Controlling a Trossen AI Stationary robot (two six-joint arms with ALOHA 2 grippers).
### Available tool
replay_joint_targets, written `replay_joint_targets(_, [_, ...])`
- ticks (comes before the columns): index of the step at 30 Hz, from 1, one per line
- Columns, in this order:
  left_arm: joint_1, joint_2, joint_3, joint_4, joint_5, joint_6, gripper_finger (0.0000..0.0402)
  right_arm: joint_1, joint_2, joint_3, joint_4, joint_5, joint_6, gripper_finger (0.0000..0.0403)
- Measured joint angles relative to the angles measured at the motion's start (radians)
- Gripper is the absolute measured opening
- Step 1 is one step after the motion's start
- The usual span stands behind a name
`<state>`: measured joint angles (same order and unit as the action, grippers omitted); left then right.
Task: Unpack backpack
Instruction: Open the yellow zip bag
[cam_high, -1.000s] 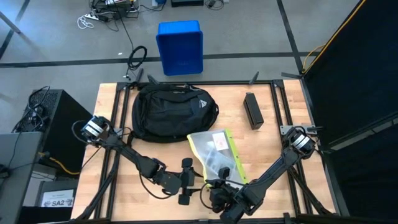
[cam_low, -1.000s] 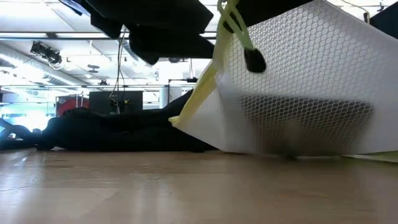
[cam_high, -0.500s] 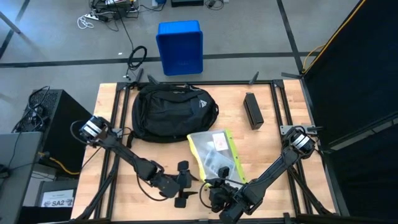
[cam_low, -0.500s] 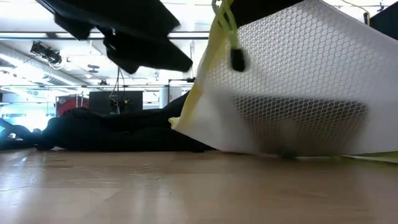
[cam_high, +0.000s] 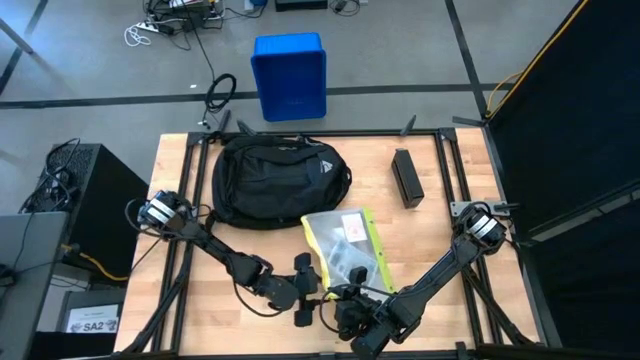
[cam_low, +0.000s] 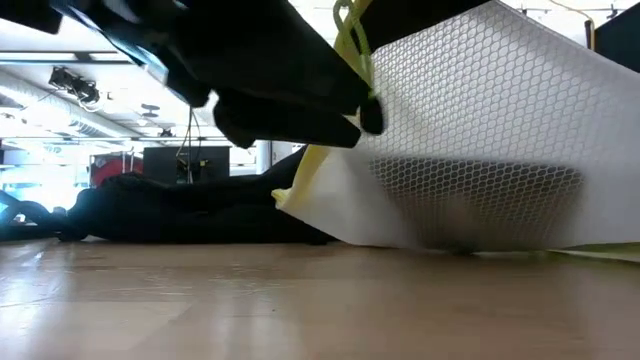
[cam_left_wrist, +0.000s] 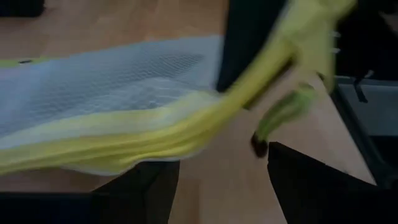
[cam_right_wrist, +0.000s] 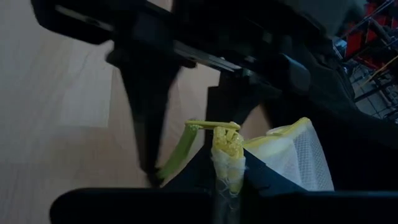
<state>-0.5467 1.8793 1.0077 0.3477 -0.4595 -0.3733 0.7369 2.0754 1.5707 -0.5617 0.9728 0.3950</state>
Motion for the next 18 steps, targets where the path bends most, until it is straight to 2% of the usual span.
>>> replay_joint_targets(10, [0.01, 0.0, 0.0, -0.009, 0.012, 0.016, 0.0141, 0.0, 0.0, 0.0, 0.001, -0.008, -0.002, 0.0])
replay_joint_targets(13, [0.009, 0.0, 0.0, -0.031, 0.018, 0.04, 0.0095, 0.0, 0.0, 0.0, 0.001, -0.008, -0.004, 0.0])
replay_joint_targets(16, [0.009, -0.001, 0.001, -0.082, 0.03, 0.079, 0.0025, 0.004, 0.0, 0.0, 0.0, -0.024, -0.014, 0.0])
replay_joint_targets(18, [0.009, -0.005, 0.001, -0.117, 0.031, 0.08, 0.0009, 0.009, 0.0, 0.0, 0.0, -0.052, -0.023, 0.0])
